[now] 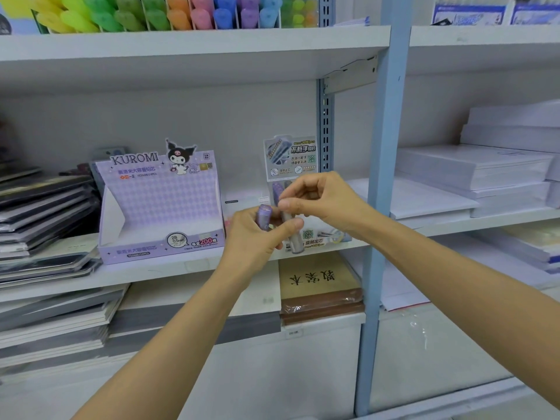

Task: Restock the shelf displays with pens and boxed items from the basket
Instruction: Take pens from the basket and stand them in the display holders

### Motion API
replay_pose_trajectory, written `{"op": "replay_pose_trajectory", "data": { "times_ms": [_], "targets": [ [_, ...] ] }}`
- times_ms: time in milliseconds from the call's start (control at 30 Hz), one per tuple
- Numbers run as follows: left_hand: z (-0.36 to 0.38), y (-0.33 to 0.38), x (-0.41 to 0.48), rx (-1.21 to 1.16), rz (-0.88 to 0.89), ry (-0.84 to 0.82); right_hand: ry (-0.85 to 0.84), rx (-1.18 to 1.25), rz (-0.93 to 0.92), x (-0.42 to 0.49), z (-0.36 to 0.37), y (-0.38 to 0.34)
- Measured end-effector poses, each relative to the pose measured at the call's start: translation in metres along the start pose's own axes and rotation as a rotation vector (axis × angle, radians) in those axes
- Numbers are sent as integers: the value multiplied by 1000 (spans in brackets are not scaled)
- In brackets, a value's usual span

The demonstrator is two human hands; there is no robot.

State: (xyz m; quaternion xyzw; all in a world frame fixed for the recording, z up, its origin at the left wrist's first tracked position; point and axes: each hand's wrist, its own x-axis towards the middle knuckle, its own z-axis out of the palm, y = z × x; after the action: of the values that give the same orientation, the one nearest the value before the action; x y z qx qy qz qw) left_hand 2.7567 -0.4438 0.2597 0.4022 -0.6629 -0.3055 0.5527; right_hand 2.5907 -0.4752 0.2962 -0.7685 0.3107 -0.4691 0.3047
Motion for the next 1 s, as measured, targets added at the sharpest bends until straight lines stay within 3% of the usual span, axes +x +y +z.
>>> {"op": "replay_pose_trajectory", "data": {
  "times_ms": [233,400,633,733,833,1000],
  "targets": [
    [-2,-2,9,-446,-317,-10,267,37,-22,8,-32,16],
    [-8,-10,6,-374,-230,-109,390,-66,30,26,-44,40],
    [-13,-15,5,-279,-204,-190,260,-299,47,42,-27,57],
    [-13,-18,6,-267,-208,-198,127,-387,46,43,-34,60],
    [-12,-19,7,-278,-212,-183,21,-327,66,45,-44,60],
    [-9,-19,8,-266,-208,-162,98,-228,47,47,-39,62]
  ]
}}
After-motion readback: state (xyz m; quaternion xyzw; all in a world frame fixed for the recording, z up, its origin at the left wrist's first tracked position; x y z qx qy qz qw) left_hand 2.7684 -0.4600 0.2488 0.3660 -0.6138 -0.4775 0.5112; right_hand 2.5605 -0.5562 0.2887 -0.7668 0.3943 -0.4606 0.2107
